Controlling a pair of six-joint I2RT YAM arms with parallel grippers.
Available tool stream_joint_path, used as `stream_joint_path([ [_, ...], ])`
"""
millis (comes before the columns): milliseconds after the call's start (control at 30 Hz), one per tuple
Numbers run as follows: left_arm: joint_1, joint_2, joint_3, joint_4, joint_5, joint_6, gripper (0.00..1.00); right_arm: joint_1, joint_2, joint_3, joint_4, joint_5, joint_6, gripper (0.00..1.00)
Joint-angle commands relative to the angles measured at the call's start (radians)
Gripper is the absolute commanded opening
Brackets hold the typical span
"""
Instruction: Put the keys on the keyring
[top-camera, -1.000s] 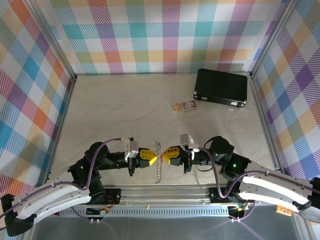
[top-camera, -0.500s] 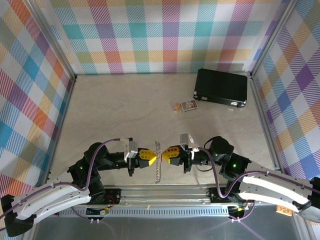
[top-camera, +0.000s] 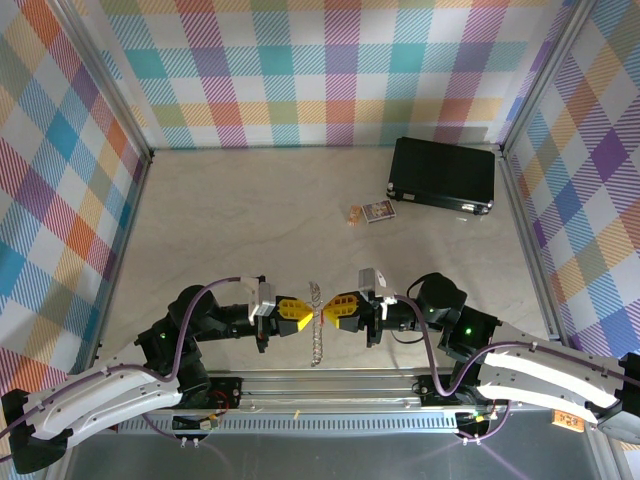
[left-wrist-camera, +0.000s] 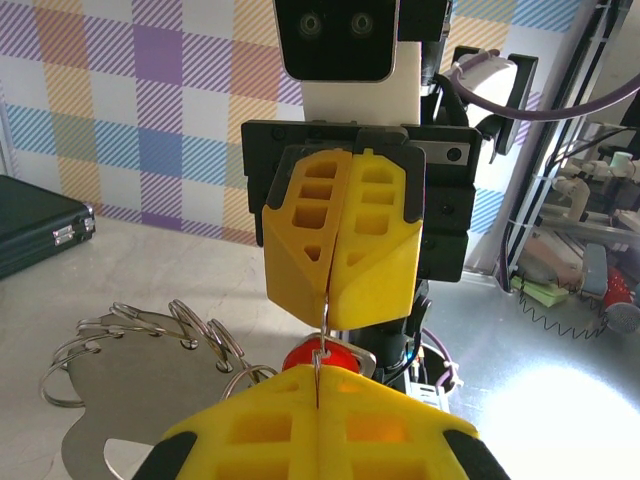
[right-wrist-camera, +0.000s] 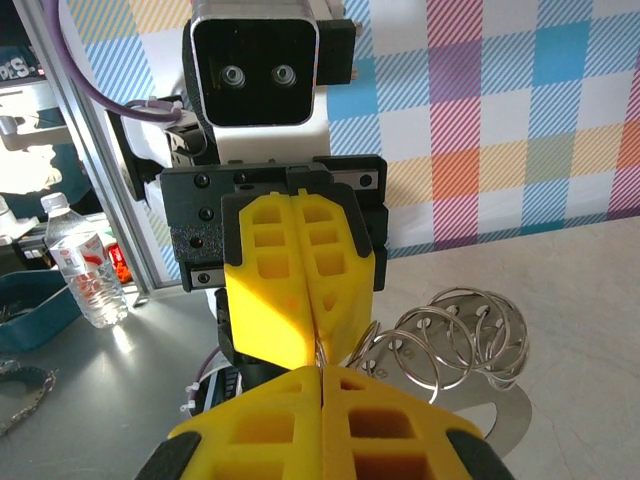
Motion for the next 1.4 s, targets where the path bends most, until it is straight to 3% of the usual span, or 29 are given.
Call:
stream_joint_path([
  [0,-0.007,-0.019,-0.010,0.051,-0.003,0.002,0.00,0.010,-0.019,-0.014,0.012,0.013,0.010,0.00],
  [1367,-0.005,-0.024,-0.003,0.041,-0.011,0.011,0.00,0.013,-0.032,-0.039,0.022,0.029,0.024,0.00],
])
